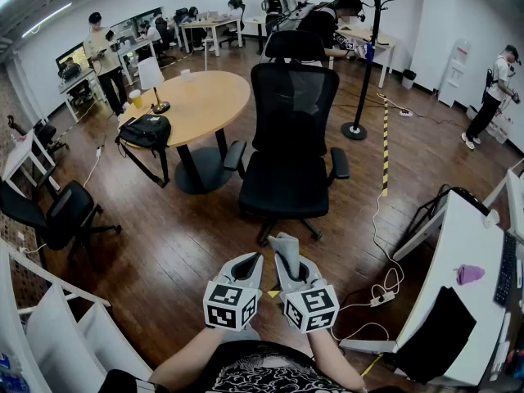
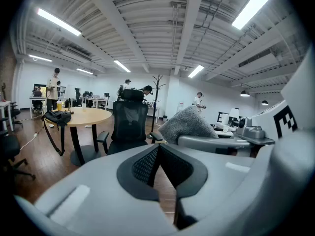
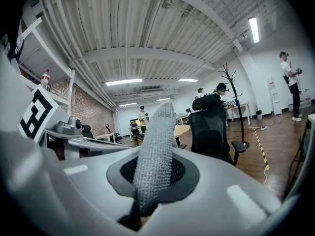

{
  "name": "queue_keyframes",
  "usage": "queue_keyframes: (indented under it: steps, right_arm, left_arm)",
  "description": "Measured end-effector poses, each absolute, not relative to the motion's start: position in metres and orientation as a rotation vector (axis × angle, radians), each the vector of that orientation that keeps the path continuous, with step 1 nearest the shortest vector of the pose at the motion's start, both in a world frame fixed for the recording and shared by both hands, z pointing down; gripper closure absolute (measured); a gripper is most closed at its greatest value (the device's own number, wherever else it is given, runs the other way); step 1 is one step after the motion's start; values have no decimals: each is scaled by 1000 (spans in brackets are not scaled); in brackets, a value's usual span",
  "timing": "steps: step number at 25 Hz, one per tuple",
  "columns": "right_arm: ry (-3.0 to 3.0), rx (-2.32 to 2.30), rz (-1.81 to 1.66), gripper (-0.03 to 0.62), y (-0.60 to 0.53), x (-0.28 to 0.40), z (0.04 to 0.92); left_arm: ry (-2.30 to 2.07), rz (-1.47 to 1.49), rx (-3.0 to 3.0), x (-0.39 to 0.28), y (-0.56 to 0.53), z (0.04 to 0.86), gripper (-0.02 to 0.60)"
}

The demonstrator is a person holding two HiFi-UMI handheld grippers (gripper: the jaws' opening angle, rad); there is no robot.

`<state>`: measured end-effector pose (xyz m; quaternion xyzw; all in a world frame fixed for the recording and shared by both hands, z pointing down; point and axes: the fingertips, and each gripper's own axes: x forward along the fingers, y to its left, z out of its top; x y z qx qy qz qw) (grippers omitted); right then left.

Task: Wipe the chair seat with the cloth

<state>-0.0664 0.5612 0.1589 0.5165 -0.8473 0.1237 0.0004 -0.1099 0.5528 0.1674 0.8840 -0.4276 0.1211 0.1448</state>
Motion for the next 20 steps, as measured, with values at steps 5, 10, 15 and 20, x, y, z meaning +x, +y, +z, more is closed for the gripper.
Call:
queue_keyframes:
  steps: [5, 10, 15, 20]
  right_arm:
    - [-2665, 1612, 370, 579, 542, -59, 164]
    - [-2623, 1635, 374, 579, 511, -48, 172]
    - [-2586, 1648, 385, 579, 465, -41, 184]
    - [-2550, 1670, 429, 579, 411, -46, 192]
  left_arm:
    - [-1243, 332, 2551, -102, 530, 171, 577]
    - [-1208, 324, 2559, -93, 498, 177, 578]
    - [-1185, 325, 2560, -88, 449, 184, 577]
    - [-1141, 349, 2574, -91, 393, 186, 577]
